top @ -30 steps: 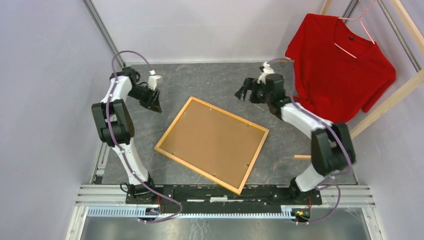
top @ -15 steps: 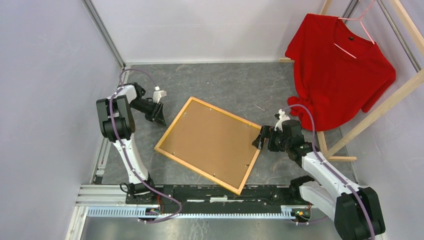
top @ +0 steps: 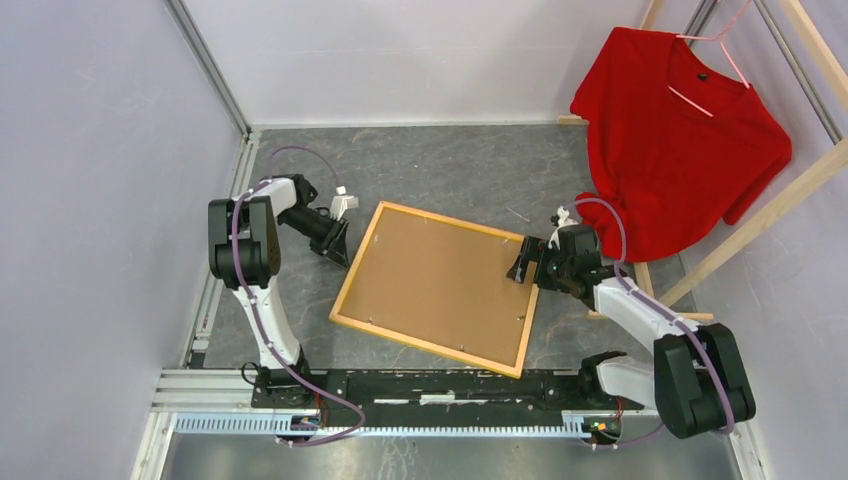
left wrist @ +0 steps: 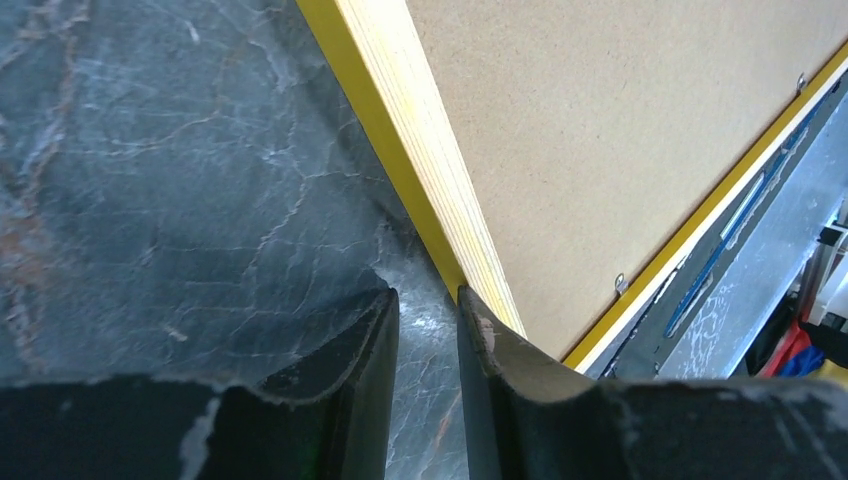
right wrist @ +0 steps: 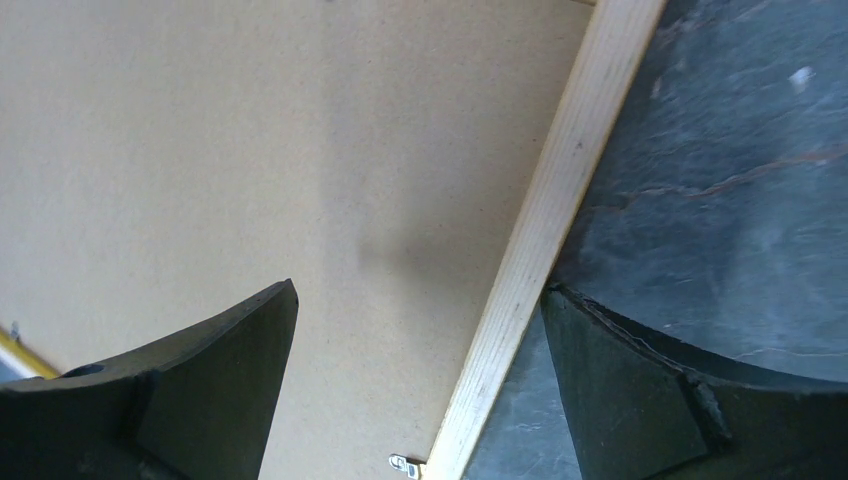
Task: Put the photo into the frame
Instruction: Adjust the photo frame at the center of the board.
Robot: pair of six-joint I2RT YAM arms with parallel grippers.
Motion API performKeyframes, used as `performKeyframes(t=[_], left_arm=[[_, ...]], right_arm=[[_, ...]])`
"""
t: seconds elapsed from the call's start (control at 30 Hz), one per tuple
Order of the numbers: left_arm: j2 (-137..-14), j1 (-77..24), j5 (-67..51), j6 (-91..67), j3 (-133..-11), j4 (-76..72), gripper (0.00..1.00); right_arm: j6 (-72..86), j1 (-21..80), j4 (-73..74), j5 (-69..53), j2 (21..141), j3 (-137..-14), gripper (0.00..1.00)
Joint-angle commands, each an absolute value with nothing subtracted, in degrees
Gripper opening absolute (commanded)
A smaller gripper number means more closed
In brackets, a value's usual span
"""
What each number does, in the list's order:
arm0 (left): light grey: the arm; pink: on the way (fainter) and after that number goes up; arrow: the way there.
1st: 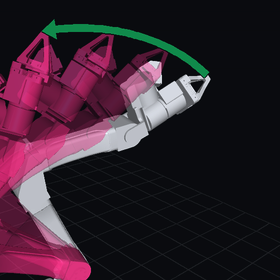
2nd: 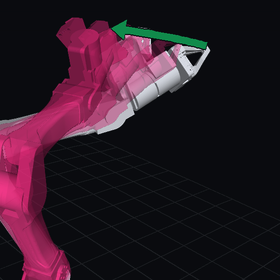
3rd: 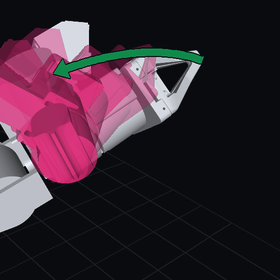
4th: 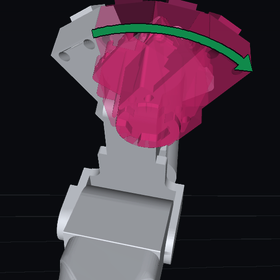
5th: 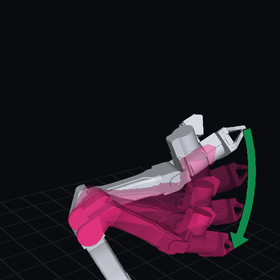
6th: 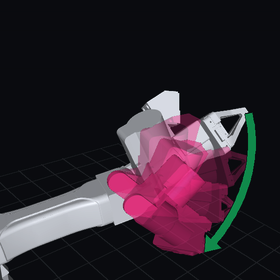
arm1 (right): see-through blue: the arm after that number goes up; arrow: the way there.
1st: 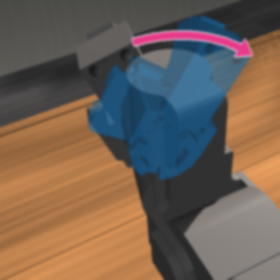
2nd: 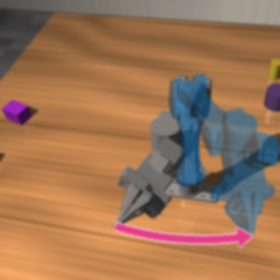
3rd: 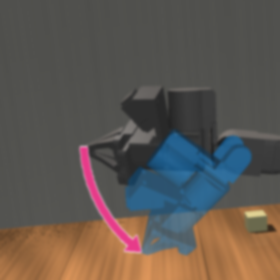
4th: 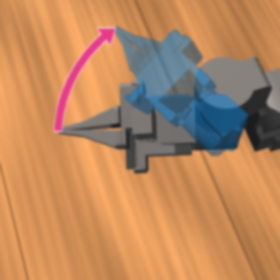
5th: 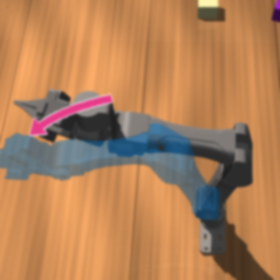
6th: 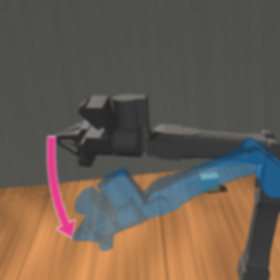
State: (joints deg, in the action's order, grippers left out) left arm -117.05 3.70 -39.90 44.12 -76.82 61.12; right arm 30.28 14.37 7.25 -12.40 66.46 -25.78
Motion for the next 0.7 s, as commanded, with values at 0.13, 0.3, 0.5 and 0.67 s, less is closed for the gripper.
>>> performKeyframes(t=[0.13, 0.3, 0.5, 0.67], left_arm=[[-115.21, 5.22, -39.17, 44.73, -75.88, 59.26, 0.43], [-116.86, 6.83, -44.29, 46.32, -80.40, 63.26, 0.48], [-118.29, 4.49, -49.58, 46.28, -80.92, 64.16, 0.51], [-120.18, 3.32, -49.07, 44.78, -79.89, 61.82, 0.43]], right_arm=[[27.51, 14.90, 12.09, 2.61, 64.06, -35.26, 0.98], [29.57, 15.56, 4.95, -0.59, 62.67, -37.35, 0.98], [33.02, 24.12, -5.62, -8.97, 74.26, -43.55, 0.97], [35.30, 32.90, -12.12, -13.56, 88.92, -53.52, 0.93]])
